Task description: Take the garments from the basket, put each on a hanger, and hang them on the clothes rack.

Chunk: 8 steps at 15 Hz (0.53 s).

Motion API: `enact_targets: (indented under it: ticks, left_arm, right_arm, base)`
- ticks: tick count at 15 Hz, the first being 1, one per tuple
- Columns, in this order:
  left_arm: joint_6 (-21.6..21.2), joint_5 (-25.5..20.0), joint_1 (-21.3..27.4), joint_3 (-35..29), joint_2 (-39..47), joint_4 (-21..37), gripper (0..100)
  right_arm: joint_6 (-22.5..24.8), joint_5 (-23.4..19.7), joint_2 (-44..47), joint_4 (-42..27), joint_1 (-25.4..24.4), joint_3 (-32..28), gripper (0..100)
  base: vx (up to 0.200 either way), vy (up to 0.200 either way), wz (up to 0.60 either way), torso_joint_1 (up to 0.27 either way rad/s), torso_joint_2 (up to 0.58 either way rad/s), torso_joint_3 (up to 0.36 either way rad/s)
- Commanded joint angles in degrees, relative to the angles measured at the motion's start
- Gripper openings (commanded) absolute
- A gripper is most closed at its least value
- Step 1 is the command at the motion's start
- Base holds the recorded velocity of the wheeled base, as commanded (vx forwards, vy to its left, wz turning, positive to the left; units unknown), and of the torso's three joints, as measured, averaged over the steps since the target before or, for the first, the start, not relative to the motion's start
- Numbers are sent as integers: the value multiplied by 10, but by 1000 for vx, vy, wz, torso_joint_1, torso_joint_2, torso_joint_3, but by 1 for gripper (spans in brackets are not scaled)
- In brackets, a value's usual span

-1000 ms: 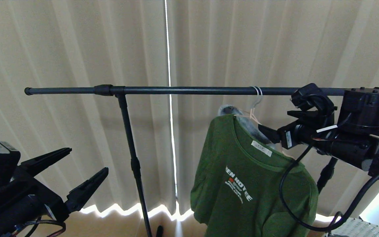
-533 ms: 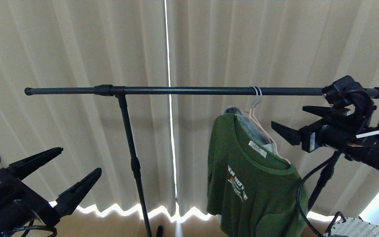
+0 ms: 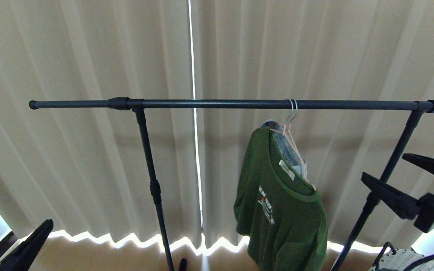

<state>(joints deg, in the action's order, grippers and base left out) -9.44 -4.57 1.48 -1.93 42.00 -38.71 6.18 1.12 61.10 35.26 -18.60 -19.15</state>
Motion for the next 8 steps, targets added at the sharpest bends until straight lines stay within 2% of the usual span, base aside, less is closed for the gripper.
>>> enact_targets:
  ticks: [1,3,4,5,7,8]
  left_arm:
    - [6,-2,-56,-16,-198,191,100]
    - [8,-4,-54,-36,-315,355,100]
    - [9,-6,-53,-42,-359,419,100]
    - [13,-3,-53,-36,-372,441,100]
    - [62,-7,-51,-23,-373,442,100]
    - [64,-7,-46,-8,-374,442,100]
  right_arm:
    - [-1,3,-92,-4,0,76,100]
    - [-1,15,-128,-12,15,126,100]
    - [0,23,-148,-29,31,138,100]
    - [-1,29,-174,-64,53,143,100]
    - [-1,29,-246,-170,96,142,100]
    - [0,29,-272,-207,104,141,100]
  base:
    - [0,0,0,0,0,0]
    - [0,0,0,0,0,0]
    - [0,0,0,0,0,0]
    - [0,0,0,0,0,0]
    - [0,0,0,0,0,0]
    - [0,0,0,0,0,0]
